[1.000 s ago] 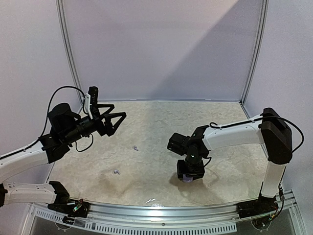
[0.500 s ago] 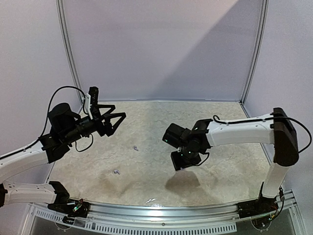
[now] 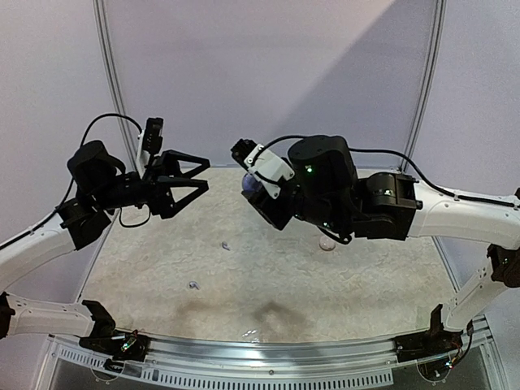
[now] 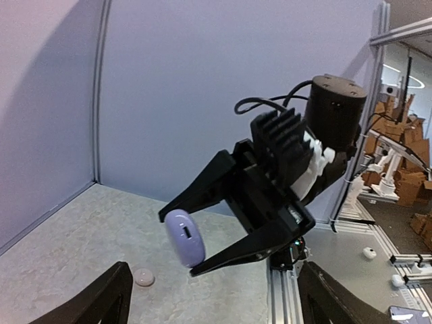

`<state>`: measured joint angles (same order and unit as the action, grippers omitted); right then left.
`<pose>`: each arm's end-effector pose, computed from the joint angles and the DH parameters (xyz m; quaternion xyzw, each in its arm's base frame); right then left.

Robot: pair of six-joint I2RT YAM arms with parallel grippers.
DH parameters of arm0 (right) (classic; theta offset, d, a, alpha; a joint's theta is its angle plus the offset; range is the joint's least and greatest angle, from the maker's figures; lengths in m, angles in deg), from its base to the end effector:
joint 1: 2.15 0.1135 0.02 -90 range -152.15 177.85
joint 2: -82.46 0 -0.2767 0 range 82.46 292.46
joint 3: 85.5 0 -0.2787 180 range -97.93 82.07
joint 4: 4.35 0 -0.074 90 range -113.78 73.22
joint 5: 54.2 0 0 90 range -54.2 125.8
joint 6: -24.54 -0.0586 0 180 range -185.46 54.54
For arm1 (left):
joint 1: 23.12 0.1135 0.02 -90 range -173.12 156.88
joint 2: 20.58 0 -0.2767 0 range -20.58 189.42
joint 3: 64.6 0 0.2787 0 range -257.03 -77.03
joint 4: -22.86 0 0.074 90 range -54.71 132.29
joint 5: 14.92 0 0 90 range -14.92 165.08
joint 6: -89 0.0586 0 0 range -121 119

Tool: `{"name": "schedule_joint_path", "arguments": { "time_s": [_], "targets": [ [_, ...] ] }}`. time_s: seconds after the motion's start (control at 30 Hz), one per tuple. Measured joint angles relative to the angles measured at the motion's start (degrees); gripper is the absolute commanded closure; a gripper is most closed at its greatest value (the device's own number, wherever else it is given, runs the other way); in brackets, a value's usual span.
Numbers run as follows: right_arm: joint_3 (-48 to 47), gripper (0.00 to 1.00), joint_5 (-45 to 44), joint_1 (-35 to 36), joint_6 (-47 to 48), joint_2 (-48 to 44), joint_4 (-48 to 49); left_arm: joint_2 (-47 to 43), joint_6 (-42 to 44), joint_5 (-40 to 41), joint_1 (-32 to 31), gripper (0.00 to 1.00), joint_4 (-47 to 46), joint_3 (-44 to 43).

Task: Insert the wireless bluetooth earbuds into the charging case
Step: Pass from the right arm to the left

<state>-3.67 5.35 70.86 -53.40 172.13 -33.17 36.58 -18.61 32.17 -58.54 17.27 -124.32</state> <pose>0.1484 0.3842 0.3881 -0.4248 0.6850 0.0938 0.5844 0.1921 -0.1856 0.3750 0.3674 0.5595 -0.5283 0.5223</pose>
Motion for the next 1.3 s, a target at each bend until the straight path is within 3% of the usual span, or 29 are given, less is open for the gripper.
{"name": "schedule_joint_path", "arguments": {
  "time_s": [0.2,0.4,0.53,0.9,1.03,1.17,1.2,1.23,1.3],
  "targets": [
    [-5.0,0.59,-4.1,2.1,16.3,4.9,5.0,0.5,2.3,-4.0,-0.1,0.18,6.8,-5.4],
    [-9.2,0.59,-6.3,3.3,25.9,8.4,6.6,1.2,8.4,-0.1,-0.7,0.31,17.4,-8.6],
    [-10.1,0.59,-6.6,4.5,30.3,10.1,6.7,1.3,11.7,3.1,-1.0,0.33,20.6,-9.1],
    [-11.8,0.59,-5.4,5.0,35.3,11.1,6.1,2.3,13.0,4.8,-1.9,0.51,22.5,-9.1],
    [-12.3,0.59,-4.7,5.0,37.2,11.5,5.6,2.7,13.1,4.3,-2.1,0.66,23.2,-9.4],
    [-12.6,0.59,-4.6,5.0,39.1,12.2,5.4,3.0,12.7,3.8,-2.3,0.93,24.0,-9.6],
    [-12.6,0.57,-4.7,5.0,39.8,12.2,5.2,3.0,11.8,3.9,-2.3,1.00,24.2,-9.6],
    [-12.6,0.53,-4.9,5.0,40.1,12.2,5.2,3.0,10.8,3.8,-2.2,1.00,24.2,-9.6],
    [-12.6,0.34,-5.1,5.0,40.2,12.2,5.3,3.0,9.8,3.5,-2.2,1.00,24.0,-9.6]
  ]
}}
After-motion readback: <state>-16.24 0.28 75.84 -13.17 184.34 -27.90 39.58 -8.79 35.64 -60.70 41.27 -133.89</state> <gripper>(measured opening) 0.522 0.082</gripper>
